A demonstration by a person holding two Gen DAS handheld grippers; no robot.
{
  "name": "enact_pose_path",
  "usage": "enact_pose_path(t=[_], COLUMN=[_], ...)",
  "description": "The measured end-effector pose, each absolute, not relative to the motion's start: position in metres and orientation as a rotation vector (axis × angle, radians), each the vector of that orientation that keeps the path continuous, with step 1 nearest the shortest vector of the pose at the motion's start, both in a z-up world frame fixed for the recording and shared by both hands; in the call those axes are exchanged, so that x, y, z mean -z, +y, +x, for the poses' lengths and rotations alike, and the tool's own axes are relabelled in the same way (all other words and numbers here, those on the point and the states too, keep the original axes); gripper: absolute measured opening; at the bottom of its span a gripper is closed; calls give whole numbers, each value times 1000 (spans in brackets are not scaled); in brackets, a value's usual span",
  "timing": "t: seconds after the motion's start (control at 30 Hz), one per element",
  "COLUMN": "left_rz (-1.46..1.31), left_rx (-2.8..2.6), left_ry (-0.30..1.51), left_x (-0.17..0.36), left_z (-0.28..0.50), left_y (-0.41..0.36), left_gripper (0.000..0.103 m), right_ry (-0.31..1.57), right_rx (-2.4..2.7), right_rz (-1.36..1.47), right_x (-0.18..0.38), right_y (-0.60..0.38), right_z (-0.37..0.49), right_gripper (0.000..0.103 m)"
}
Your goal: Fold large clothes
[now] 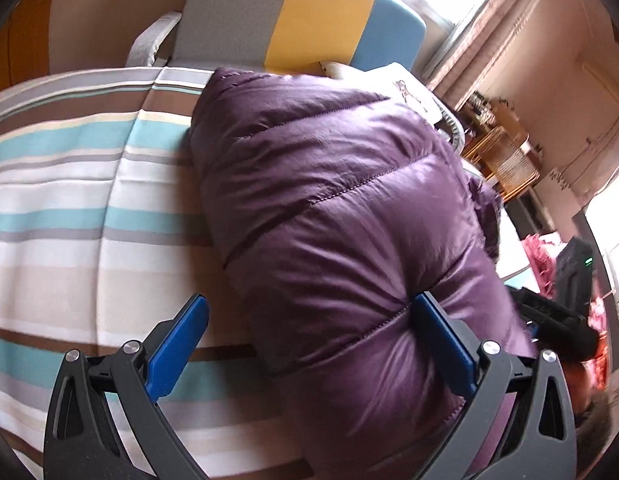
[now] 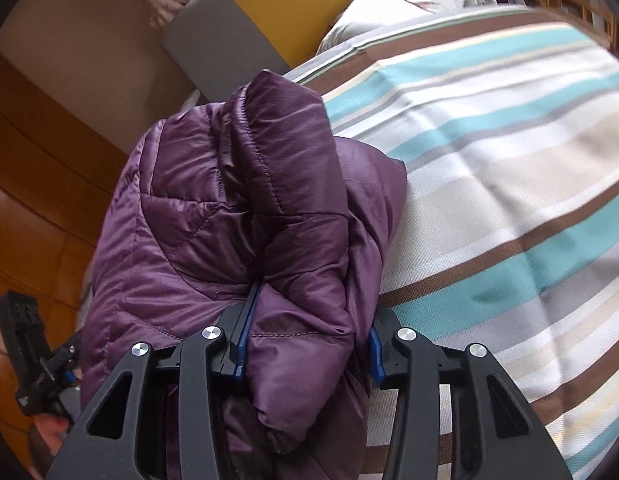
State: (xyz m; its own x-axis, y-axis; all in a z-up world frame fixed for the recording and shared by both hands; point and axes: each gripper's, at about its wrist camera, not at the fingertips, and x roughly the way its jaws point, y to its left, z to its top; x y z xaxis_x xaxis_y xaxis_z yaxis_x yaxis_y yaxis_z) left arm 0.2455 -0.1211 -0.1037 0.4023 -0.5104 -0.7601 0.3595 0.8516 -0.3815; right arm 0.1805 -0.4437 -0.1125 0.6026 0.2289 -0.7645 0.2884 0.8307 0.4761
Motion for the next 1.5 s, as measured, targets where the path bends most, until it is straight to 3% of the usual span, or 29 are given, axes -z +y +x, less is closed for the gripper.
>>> enact_pose_path(t=[0.1,0.13,0.27,0.47,0.63,0.73,0.8,0.93,1.07,1.13,1.23,1.3,1.5], left_rz=[-162,-159,-52,-54,-80,-80,-84,-80,-161,-241,-228,-168,-60], left_rx=[564,590,598,618,642,617,600,642,667,686,712,722,724], left_ry=[1033,1024,967,974,1014,1014,1017,1011,1057,1095,1072,1034,936], left_x=[105,102,88,75,74,78,78,79,96,110,108,99,75], left_z=[250,248,235,232,237,241,241,234,239,244,239,232,213], left_y=[-128,-131,-141,-133,-107,-100,-98,-102,-107,-105,-107,-112,-118], left_gripper=[97,78,57,41,43,60,79,89,94,92,74,62,53], right_ry=[920,907,877,856,878,901,910,934,957,948,922,902,818], right_rx=[42,41,59,68,35,37,47,15,-83,-121,-142,-147,-151], right_rz=[607,597,490,491,473,422,441,552,700,753,705,676,676], right_x=[110,108,97,85,74,78,82,97,118,124,115,108,91], right_y=[-440,-438,-421,-412,-392,-383,-388,-404,-418,-421,-416,-411,-405], right_z=[178,176,170,150,134,140,142,146,155,157,153,149,131], right_gripper=[37,34,28,25,24,33,41,58,58,48,35,31,27])
